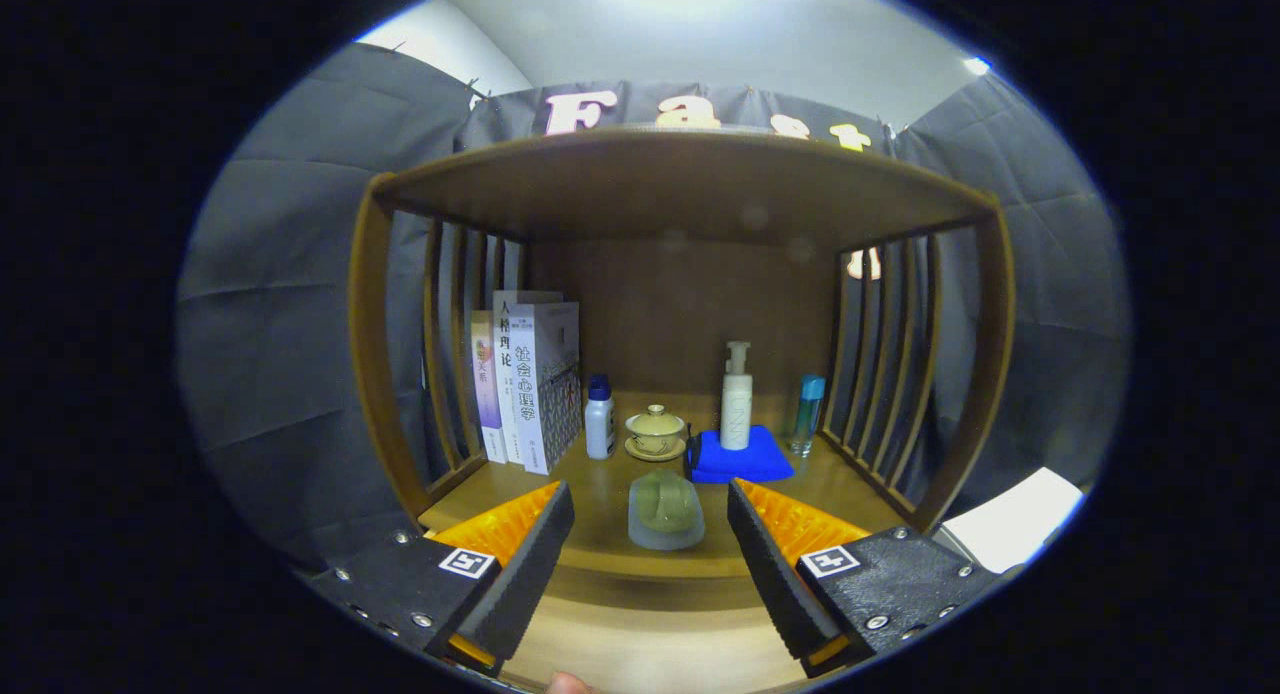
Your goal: Pull open the drawer, take out the items inside it, and place them on the countertop above the cabinet.
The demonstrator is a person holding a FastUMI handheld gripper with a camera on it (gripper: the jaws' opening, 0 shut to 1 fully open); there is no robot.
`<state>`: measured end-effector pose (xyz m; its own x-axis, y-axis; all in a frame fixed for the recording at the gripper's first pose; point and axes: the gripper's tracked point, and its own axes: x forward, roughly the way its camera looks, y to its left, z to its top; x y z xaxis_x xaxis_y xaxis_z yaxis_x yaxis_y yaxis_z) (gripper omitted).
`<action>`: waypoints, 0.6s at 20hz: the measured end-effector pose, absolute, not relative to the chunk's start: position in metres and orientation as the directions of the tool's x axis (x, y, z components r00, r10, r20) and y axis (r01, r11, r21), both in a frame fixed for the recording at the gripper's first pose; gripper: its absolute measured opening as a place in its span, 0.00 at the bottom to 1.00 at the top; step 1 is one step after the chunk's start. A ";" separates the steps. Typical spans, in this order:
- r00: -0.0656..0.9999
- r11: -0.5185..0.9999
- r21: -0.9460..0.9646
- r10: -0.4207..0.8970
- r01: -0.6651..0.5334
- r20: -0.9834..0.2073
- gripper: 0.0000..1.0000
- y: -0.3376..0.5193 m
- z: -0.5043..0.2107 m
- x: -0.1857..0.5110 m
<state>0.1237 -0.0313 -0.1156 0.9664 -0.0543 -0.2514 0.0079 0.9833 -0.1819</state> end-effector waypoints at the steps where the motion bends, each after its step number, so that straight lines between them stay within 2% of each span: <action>1: 0.970 0.981 -0.193 -0.054 0.008 -0.237 0.95 -0.030 -0.113 0.108; 7: 0.989 0.980 -0.192 -0.067 0.041 -0.132 0.95 -0.026 -0.132 0.016; 12: 0.973 0.987 -0.152 -0.078 0.045 -0.216 0.95 -0.030 -0.204 -0.039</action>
